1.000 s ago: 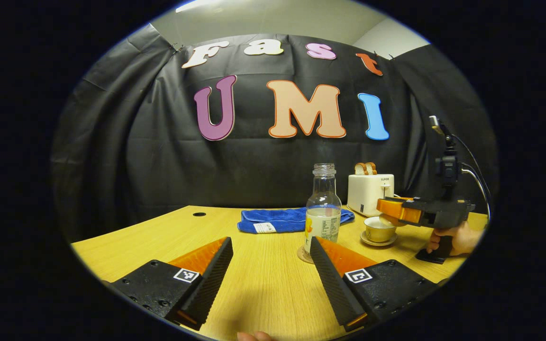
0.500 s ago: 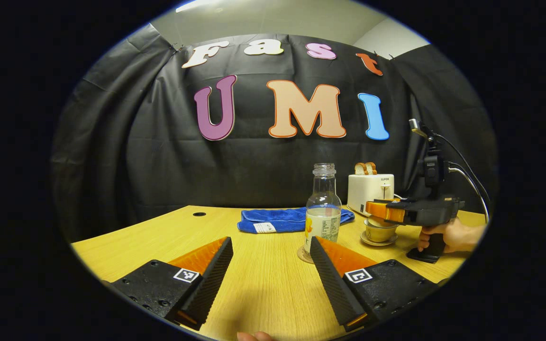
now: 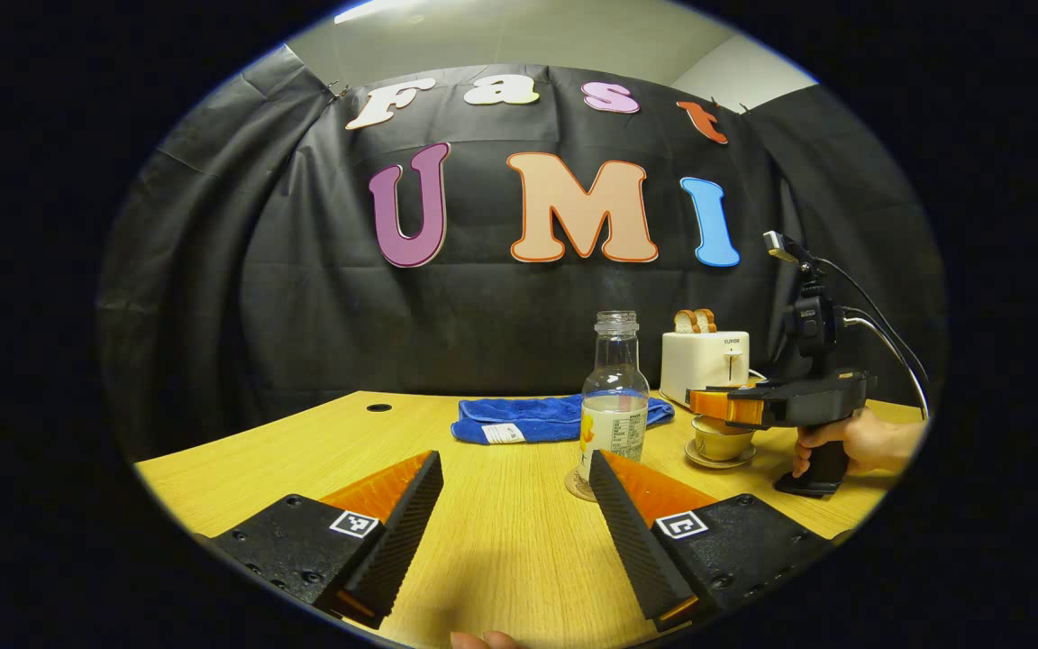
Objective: Open the teacup lid with one hand, grasp the water bottle and pour water into the teacup with the other hand; after pouring, place the water bottle on the coaster and then close the teacup lid.
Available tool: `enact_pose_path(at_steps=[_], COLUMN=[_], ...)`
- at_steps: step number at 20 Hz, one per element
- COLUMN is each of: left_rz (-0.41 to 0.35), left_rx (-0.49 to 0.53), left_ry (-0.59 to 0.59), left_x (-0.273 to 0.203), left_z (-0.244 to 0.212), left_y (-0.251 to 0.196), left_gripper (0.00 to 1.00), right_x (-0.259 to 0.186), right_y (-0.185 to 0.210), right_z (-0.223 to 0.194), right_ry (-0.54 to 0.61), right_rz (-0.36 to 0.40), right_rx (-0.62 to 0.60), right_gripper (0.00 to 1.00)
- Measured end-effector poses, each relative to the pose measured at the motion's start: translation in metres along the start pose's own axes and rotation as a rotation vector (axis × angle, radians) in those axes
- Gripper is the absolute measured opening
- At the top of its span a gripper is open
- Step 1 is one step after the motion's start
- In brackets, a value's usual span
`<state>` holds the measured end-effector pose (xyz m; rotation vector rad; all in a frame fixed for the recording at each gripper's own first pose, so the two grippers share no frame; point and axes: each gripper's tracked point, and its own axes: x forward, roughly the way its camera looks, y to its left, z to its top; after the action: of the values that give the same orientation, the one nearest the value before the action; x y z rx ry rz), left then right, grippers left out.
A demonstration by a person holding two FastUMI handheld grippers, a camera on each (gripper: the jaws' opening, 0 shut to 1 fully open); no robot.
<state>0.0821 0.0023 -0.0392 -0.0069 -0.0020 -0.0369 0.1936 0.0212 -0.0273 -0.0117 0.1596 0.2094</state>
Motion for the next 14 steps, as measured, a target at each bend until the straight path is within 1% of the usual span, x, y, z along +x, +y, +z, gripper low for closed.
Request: enact_pose_path(at_steps=[3,8,9,10,12,13,14], left_rz=[0.000,0.000,0.000,-0.001,0.000,0.000,0.000], left_rx=[0.000,0.000,-0.001,0.000,-0.001,-0.001,0.000], left_ry=[0.000,0.001,0.001,0.001,0.002,0.002,0.001], left_x=[0.001,0.000,0.000,0.000,0.000,0.000,-0.001], left_z=[0.000,0.000,0.000,0.000,0.000,0.000,0.000], left_y=[0.000,0.000,-0.001,0.000,-0.001,-0.001,0.000], left_gripper=[0.95,0.95,0.95,0.95,0.95,0.95,0.95], right_x=[-0.001,-0.002,-0.003,-0.004,-0.014,-0.020,-0.023], right_y=[0.005,0.002,0.003,0.001,-0.007,-0.007,-0.011], right_z=[0.000,-0.001,0.000,0.002,0.012,0.020,0.024], right_ry=[-0.005,-0.001,-0.009,-0.024,-0.090,-0.142,-0.160], right_rz=[0.026,0.018,0.020,0.012,-0.025,-0.035,-0.058], right_rx=[-0.007,-0.001,-0.007,-0.010,0.000,0.006,0.004], right_gripper=[0.49,0.77,0.83,0.83,1.00,0.96,0.97])
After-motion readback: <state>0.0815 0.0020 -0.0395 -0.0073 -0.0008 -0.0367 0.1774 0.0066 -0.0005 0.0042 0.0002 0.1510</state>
